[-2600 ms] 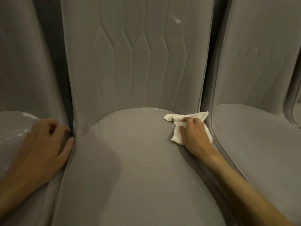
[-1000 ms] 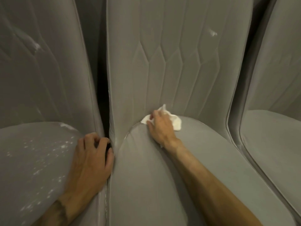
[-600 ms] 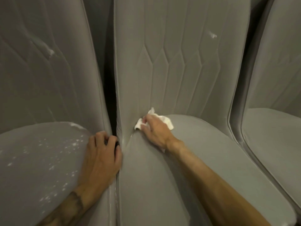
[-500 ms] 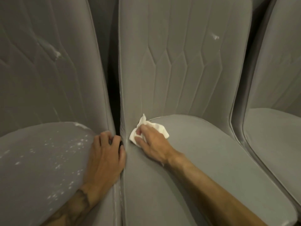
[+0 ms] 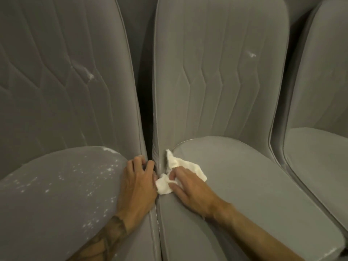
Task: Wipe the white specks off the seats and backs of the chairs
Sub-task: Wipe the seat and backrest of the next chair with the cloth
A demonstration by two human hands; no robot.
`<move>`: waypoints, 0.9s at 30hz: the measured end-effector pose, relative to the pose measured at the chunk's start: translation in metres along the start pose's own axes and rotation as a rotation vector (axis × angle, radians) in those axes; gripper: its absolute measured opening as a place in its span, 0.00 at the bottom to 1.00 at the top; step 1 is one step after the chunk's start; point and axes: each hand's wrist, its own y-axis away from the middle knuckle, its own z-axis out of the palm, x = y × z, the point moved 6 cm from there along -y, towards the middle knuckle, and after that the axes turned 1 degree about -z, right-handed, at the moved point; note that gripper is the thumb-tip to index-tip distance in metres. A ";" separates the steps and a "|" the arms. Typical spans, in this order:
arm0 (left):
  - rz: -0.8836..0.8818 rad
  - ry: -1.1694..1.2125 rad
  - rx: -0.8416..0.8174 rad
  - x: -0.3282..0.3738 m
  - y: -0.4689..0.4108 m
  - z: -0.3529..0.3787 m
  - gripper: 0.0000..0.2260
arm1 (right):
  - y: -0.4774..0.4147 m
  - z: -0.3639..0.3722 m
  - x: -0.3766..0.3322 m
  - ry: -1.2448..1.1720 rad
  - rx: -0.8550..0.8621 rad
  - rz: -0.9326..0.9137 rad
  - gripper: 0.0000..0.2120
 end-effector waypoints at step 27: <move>-0.001 -0.005 0.070 -0.002 -0.001 -0.001 0.06 | -0.051 -0.022 0.037 -0.065 -0.022 0.041 0.06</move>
